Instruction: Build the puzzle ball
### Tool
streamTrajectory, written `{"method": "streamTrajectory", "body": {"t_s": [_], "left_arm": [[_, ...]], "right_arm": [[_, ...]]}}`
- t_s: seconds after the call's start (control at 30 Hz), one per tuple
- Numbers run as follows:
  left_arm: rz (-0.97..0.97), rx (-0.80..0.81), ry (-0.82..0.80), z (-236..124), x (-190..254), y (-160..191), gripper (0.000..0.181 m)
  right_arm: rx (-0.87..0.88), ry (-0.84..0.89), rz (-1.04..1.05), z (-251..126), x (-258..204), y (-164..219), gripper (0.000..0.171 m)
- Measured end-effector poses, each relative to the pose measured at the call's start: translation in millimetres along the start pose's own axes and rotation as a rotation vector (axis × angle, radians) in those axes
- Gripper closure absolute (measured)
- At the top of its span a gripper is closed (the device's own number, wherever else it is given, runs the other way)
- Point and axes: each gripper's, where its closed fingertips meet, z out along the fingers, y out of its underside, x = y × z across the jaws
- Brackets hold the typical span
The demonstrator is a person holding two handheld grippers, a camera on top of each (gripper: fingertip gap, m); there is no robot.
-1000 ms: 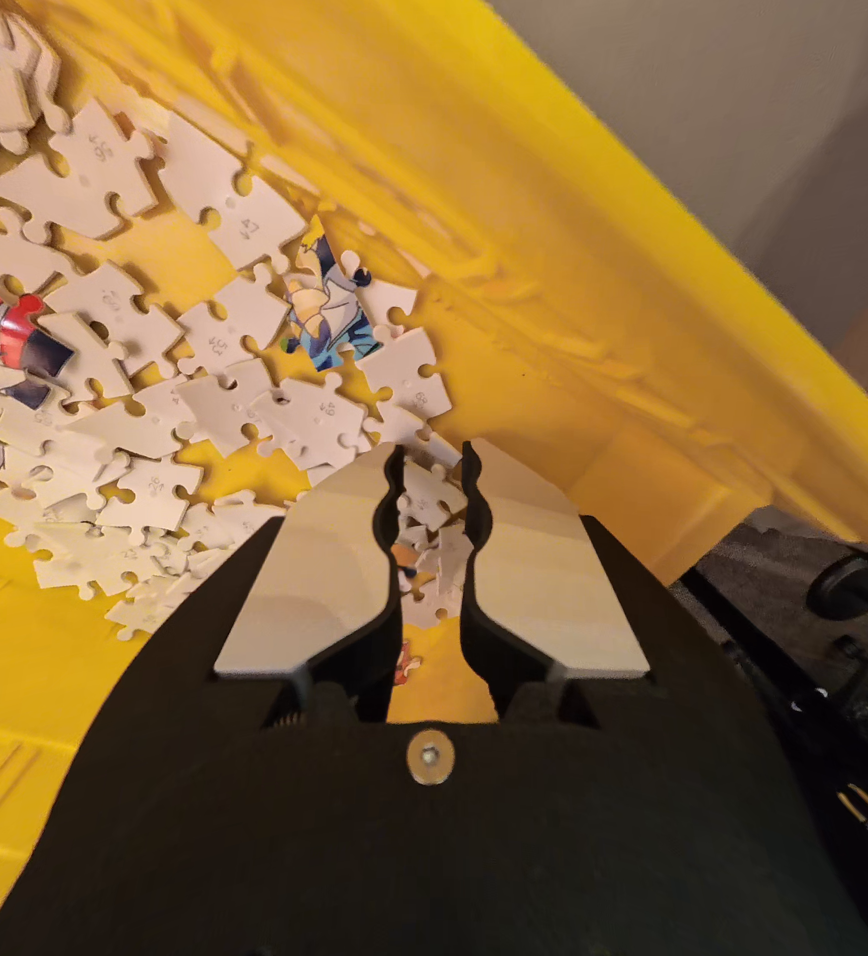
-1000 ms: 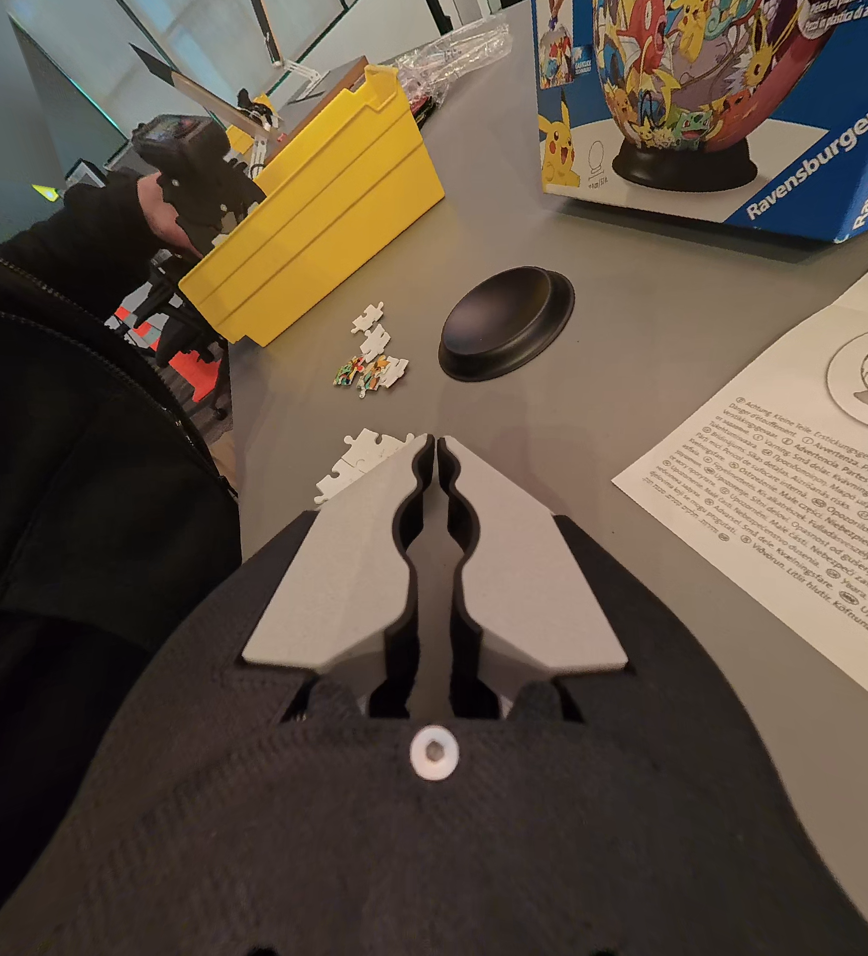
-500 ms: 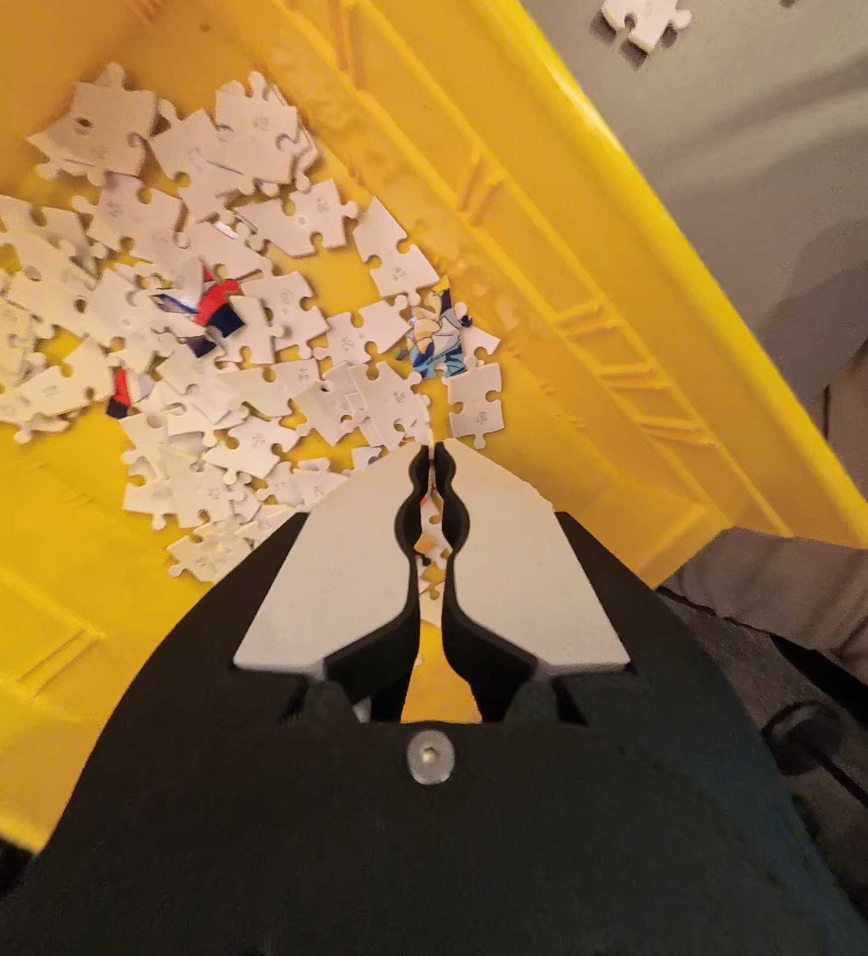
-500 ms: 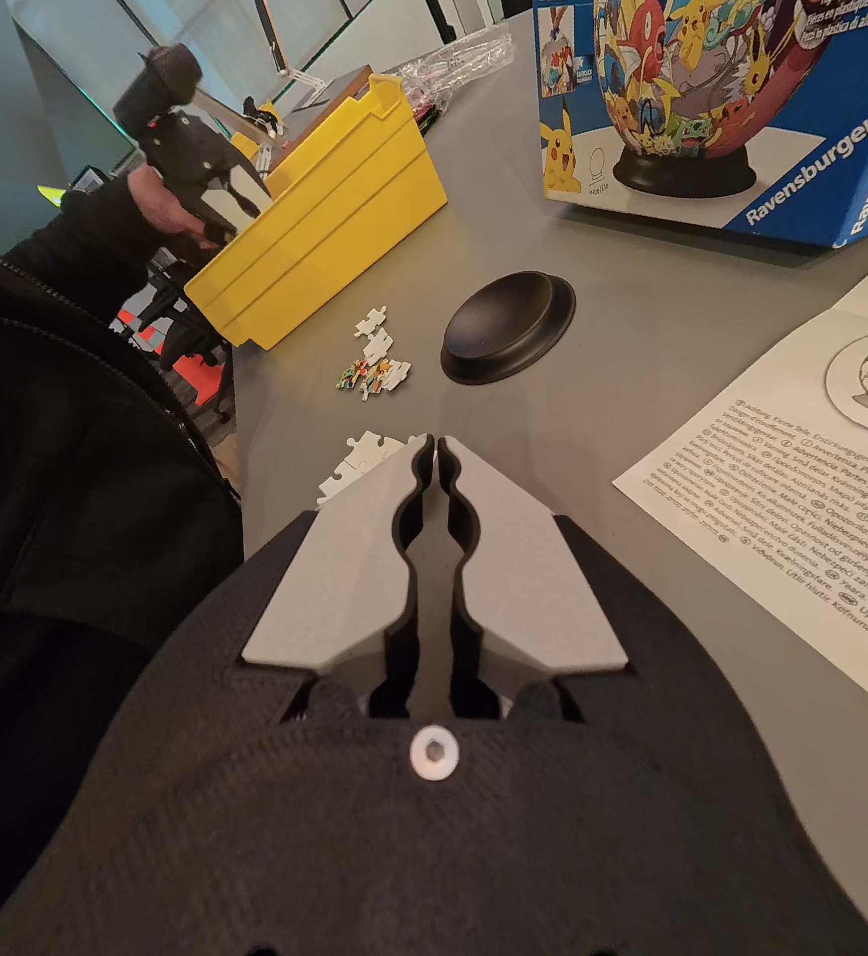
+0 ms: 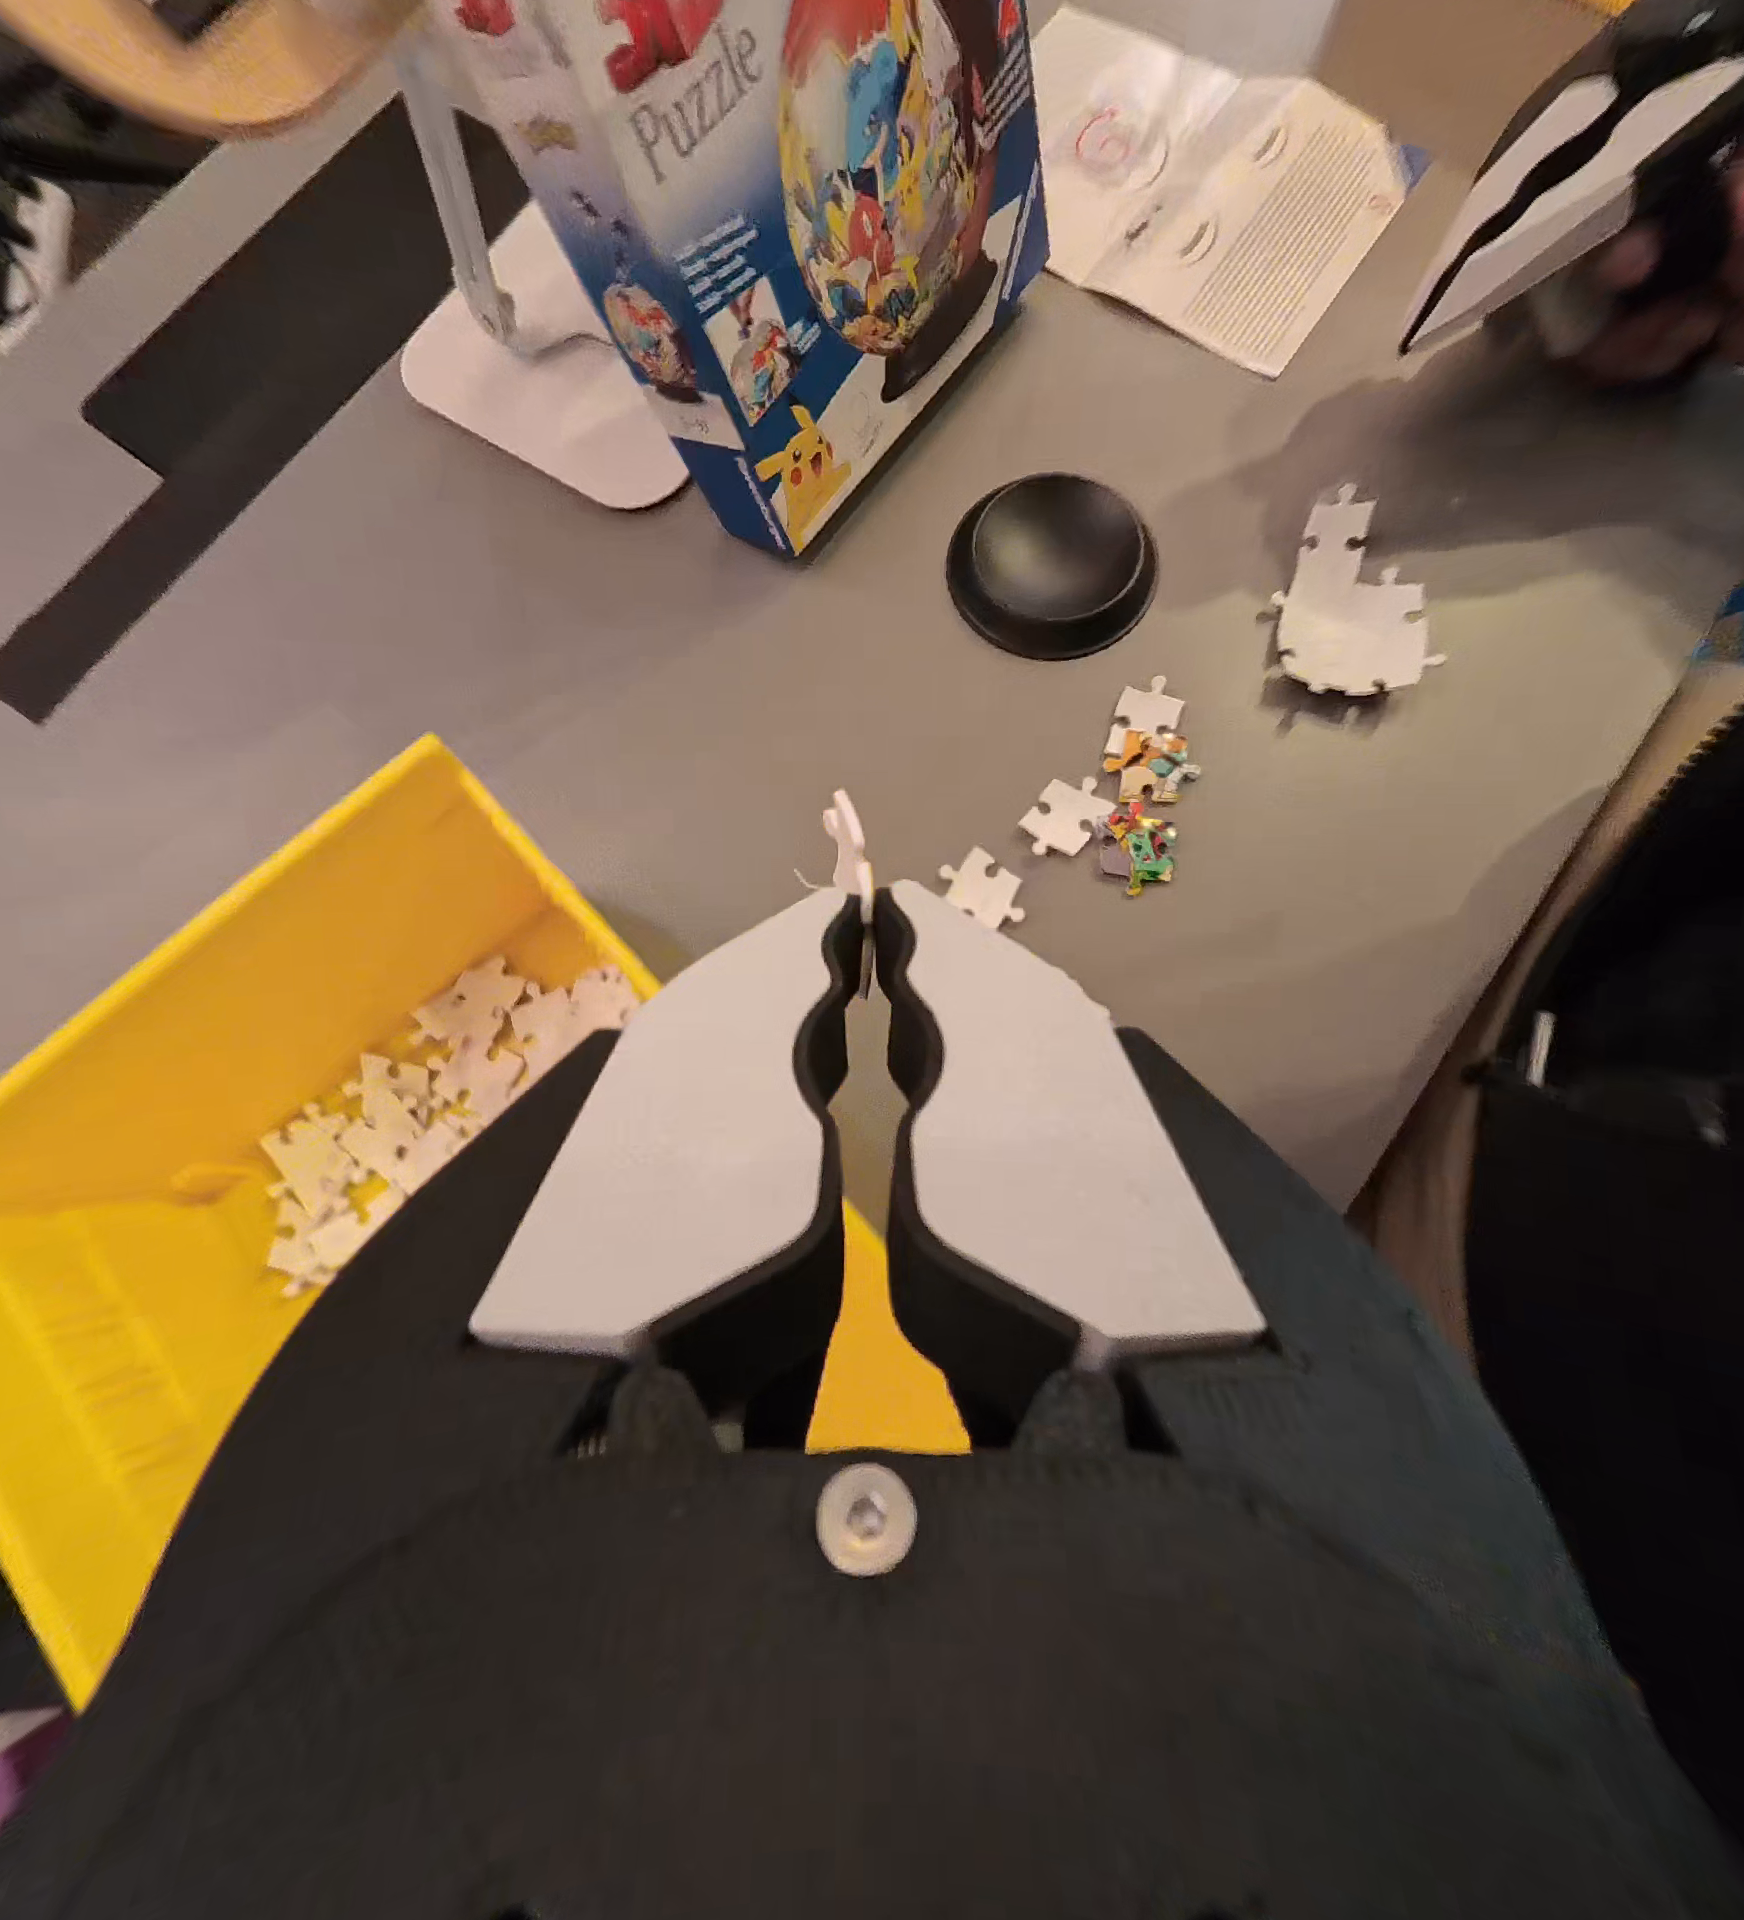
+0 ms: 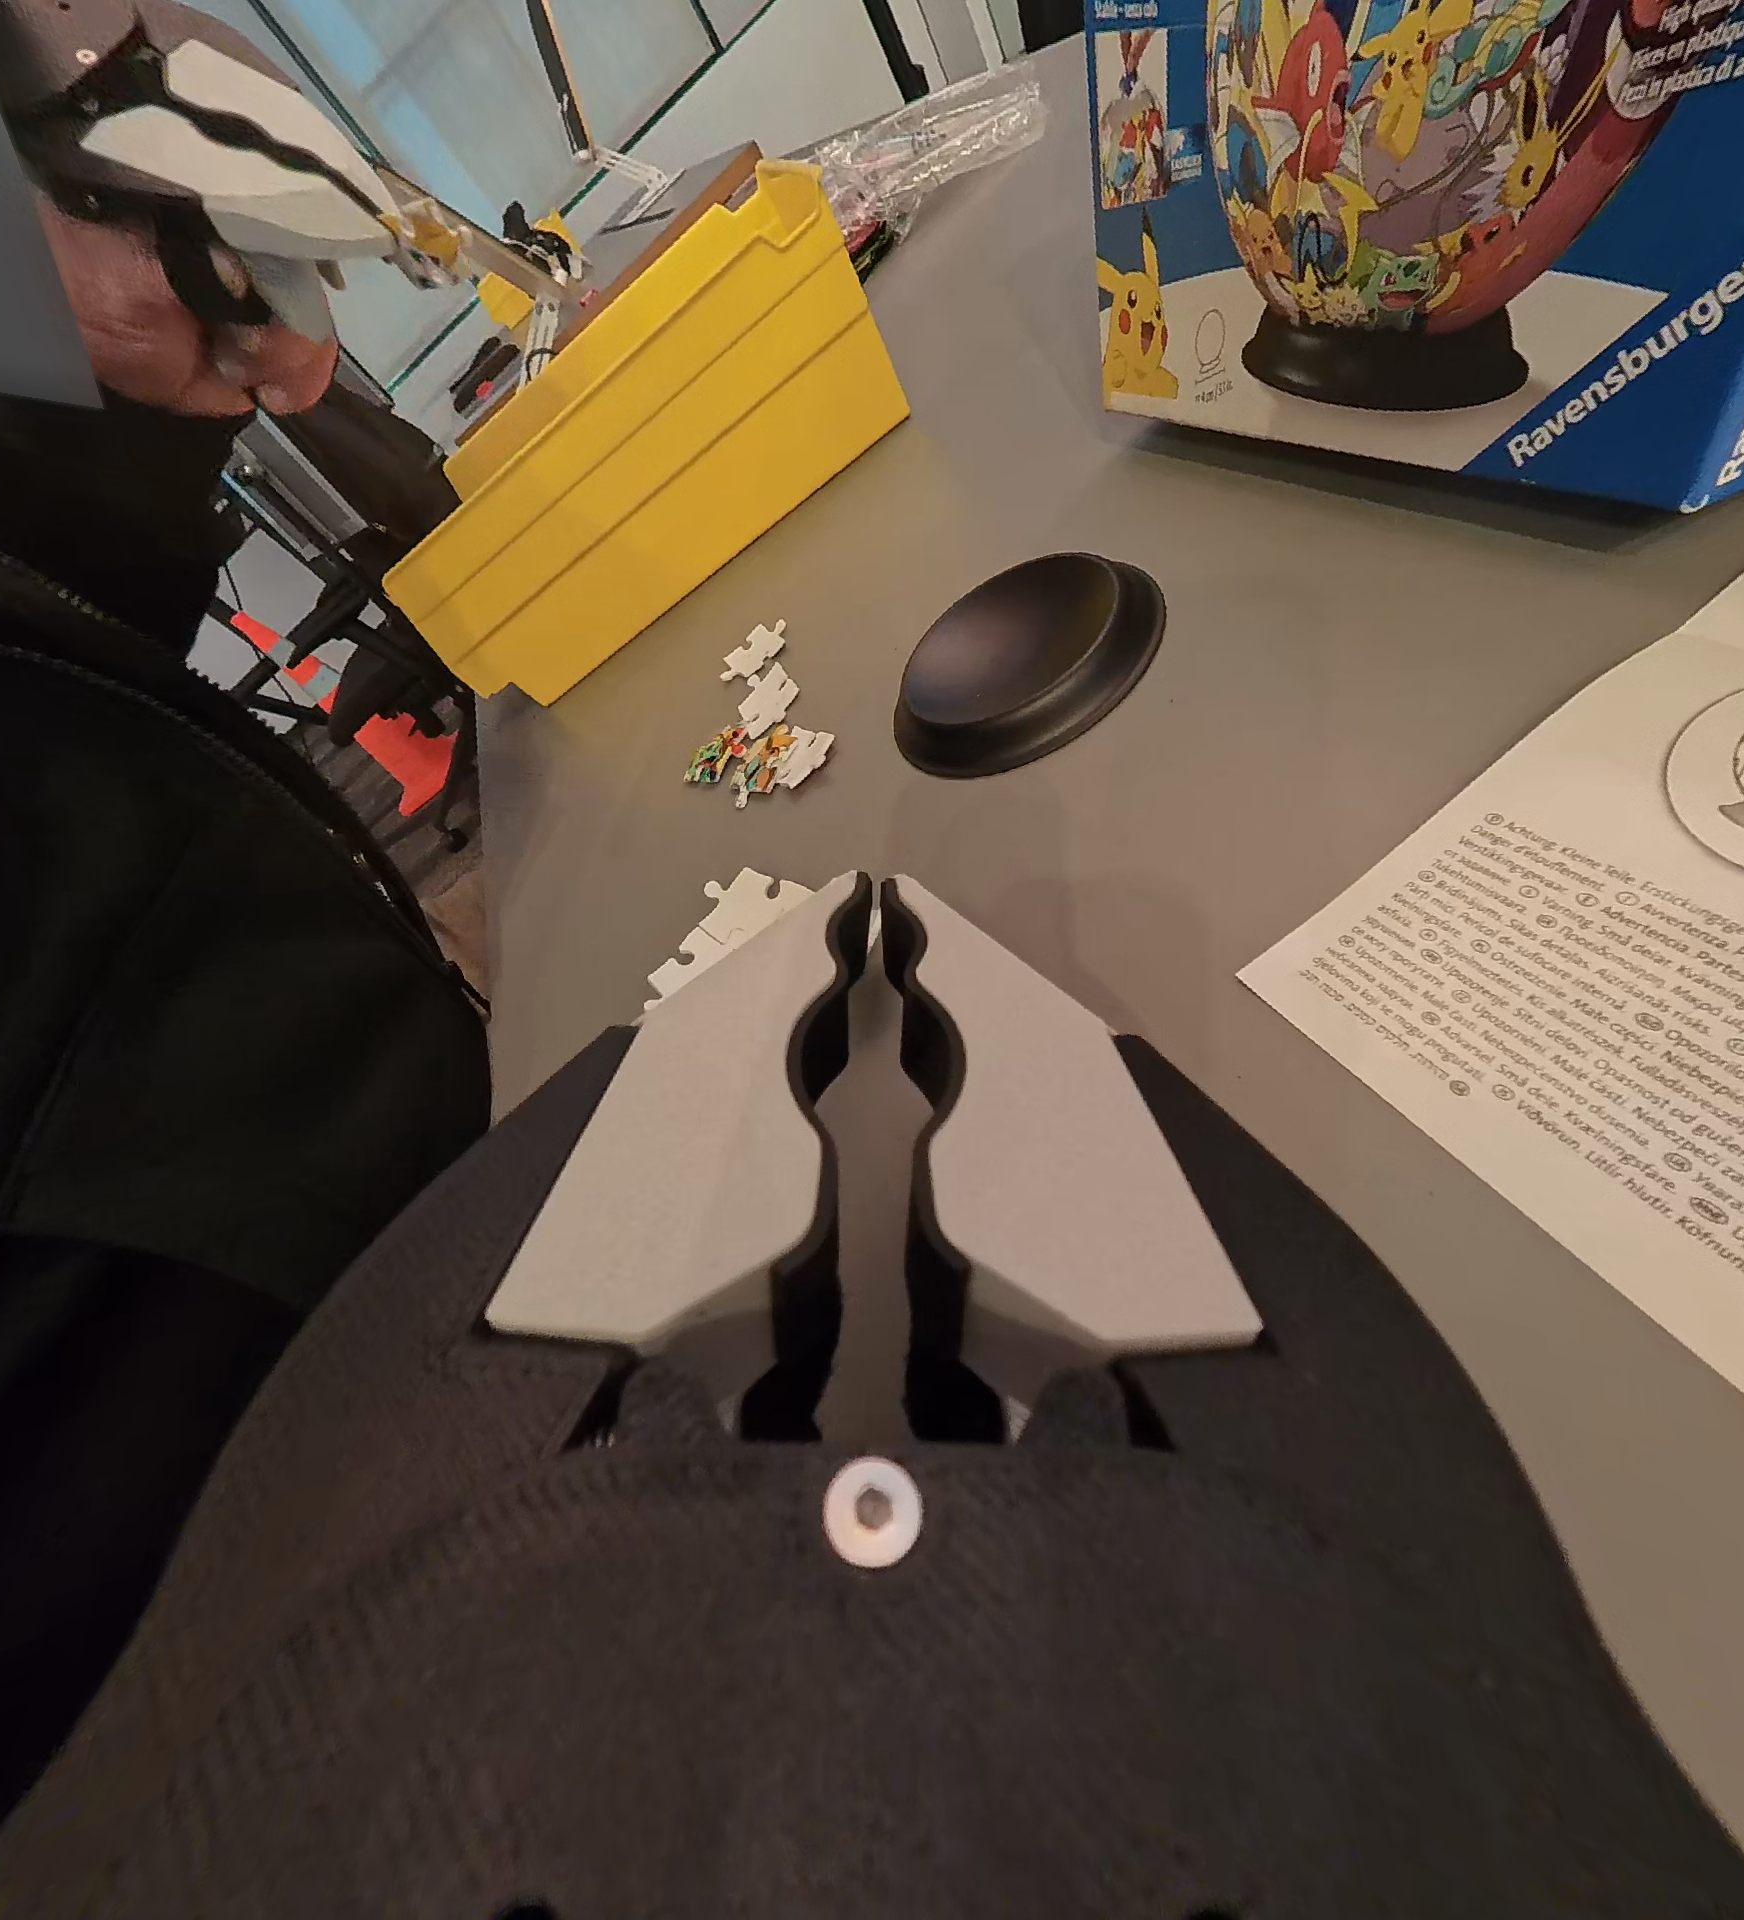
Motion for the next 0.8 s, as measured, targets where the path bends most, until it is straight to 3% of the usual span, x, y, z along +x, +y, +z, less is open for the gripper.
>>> {"method": "streamTrajectory", "body": {"t_s": [0.17,0.37,0.6,0.8], "left_arm": [[0.068,-0.054,-0.001,54.5,52.8,-12.3,0.179],[0.215,-0.243,-0.077,116.7,89.0,35.4,0.179],[0.276,-0.334,-0.163,135.0,90.6,72.4,0.179],[0.309,-0.354,-0.191,139.2,89.9,77.0,0.178]], "right_arm": [[0.01,-0.009,-0.005,-1.3,-1.7,-1.2,0.171],[0.023,-0.019,-0.015,-2.9,-3.9,-2.6,0.171],[0.028,-0.025,-0.021,-3.7,-5.4,-3.2,0.17],[0.033,-0.03,-0.026,-4.4,-6.5,-3.6,0.17]]}}
